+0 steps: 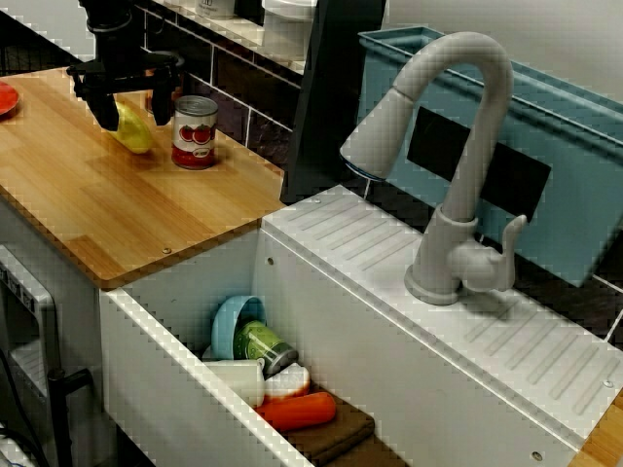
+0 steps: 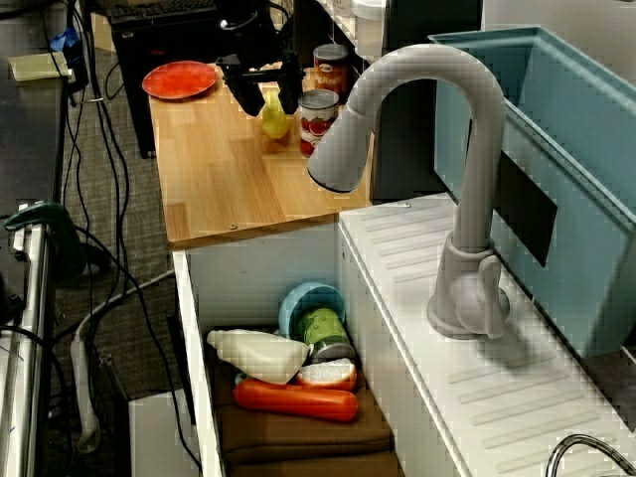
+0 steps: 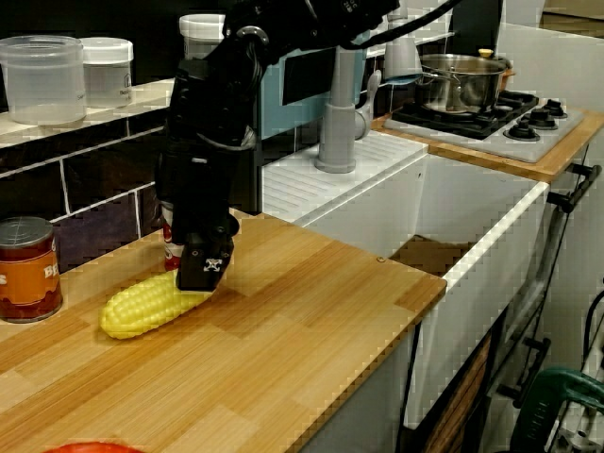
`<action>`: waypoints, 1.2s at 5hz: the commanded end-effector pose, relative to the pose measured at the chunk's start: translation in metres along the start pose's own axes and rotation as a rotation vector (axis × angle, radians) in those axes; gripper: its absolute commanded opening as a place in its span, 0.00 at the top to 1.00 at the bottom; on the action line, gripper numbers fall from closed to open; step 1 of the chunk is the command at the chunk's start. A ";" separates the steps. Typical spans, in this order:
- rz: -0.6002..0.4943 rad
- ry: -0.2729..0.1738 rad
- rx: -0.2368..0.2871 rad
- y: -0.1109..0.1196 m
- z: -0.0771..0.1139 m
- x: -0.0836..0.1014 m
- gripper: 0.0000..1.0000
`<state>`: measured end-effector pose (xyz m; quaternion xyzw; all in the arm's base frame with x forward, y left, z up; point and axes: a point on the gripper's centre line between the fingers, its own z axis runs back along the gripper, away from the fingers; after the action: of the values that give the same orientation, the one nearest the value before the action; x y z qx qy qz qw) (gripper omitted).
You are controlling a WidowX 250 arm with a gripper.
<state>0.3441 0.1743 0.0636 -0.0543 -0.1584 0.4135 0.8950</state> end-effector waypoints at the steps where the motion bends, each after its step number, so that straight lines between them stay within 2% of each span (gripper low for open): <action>1: 0.018 -0.042 -0.018 0.001 0.012 0.017 0.00; 6: 0.039 -0.066 0.021 0.005 -0.007 0.023 0.00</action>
<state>0.3494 0.1895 0.0421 -0.0375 -0.1513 0.4394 0.8847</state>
